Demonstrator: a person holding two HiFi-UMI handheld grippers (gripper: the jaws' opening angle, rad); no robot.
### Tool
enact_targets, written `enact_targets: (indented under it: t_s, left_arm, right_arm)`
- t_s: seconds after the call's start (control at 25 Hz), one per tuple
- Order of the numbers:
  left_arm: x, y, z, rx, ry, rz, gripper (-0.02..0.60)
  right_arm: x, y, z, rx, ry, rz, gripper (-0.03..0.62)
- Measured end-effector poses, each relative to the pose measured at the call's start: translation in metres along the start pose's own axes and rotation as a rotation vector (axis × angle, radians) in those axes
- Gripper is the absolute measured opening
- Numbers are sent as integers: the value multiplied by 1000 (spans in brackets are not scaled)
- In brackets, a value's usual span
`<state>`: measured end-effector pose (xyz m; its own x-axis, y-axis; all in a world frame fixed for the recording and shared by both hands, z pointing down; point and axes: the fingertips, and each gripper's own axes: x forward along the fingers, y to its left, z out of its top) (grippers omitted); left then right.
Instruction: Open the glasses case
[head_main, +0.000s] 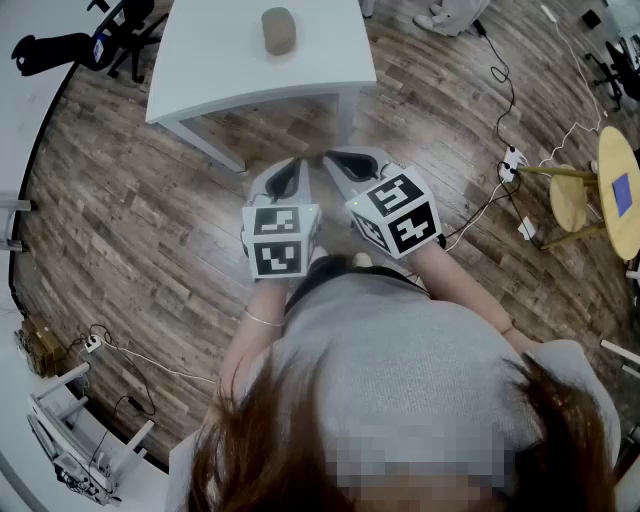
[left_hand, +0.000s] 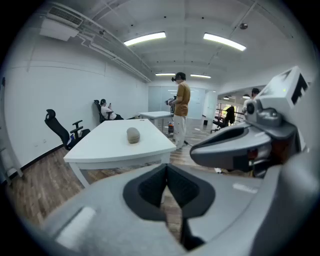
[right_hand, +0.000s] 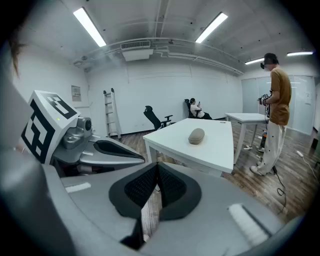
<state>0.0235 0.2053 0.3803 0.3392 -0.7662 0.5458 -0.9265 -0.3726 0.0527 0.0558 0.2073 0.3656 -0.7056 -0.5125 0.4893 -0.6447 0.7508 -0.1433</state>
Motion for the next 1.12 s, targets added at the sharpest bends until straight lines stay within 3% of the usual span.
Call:
enact_targets:
  t_s: [0.48,0.68,1.12]
  left_arm:
    - [-10,4,-6,-5,-13,-1,3]
    - [-14,18,-3,-27,-35,-3,3]
    - [-3,41,13,0,-58,-48,3]
  right_arm:
    - [-1,12,-1,-5,-14,-3,5]
    - [3,17,8,-2,-51,-22,3]
    - [23,5,32,14,-84,-82,5]
